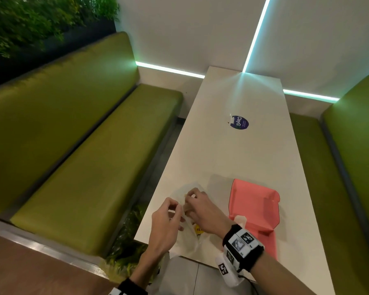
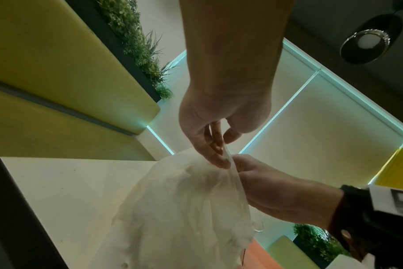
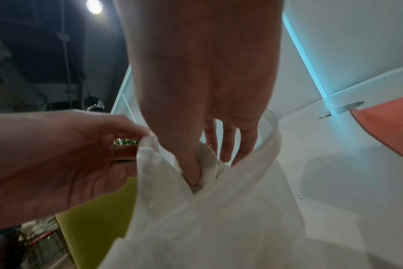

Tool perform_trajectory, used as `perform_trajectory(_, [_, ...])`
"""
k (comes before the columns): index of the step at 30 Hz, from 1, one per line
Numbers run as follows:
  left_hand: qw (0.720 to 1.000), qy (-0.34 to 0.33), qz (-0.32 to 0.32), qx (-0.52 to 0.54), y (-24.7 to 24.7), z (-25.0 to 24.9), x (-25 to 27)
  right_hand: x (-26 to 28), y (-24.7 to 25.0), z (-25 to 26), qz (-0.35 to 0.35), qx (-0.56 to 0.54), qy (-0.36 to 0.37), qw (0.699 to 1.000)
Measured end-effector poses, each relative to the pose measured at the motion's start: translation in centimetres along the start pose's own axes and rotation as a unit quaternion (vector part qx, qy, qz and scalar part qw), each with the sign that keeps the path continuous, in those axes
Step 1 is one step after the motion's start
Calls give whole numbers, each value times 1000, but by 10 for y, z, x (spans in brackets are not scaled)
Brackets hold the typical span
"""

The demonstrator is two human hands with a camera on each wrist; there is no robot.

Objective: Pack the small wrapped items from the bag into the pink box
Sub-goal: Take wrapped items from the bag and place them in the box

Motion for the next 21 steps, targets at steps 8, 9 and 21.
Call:
perform_trajectory(8, [999, -24, 9, -28, -10, 8, -6, 14, 5, 4, -56, -128, -56, 989])
perform_trajectory(9, [999, -30, 11, -32, -11, 9, -6, 14, 5, 2, -67, -164, -74, 981])
perform_trajectory(21, [974, -182, 54, -123, -25, 38, -23, 25, -13, -16, -66, -505, -274, 816])
Point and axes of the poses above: each hand's wrist, its own x-axis away from the middle knuckle, its own y-axis out of the back of the hand, z = x × y, the point moved 4 cm from there along -x, towards the middle knuckle, and after that the axes turned 5 degrees about x, right-handed, at the moved point
